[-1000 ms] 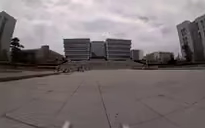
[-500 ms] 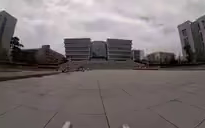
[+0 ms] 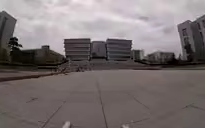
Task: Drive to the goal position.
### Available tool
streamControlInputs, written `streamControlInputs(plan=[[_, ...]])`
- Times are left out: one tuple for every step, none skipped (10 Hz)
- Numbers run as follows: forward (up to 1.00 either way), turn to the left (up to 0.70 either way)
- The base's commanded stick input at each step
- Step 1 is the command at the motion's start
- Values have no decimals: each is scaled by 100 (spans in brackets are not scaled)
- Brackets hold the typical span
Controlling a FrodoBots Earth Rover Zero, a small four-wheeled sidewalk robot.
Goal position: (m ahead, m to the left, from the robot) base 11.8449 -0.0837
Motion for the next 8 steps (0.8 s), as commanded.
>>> streamControlInputs(plan=[[70, 0], [70, 0], [70, 0], [70, -2], [70, -27], [70, -28], [70, -28], [70, -28]])
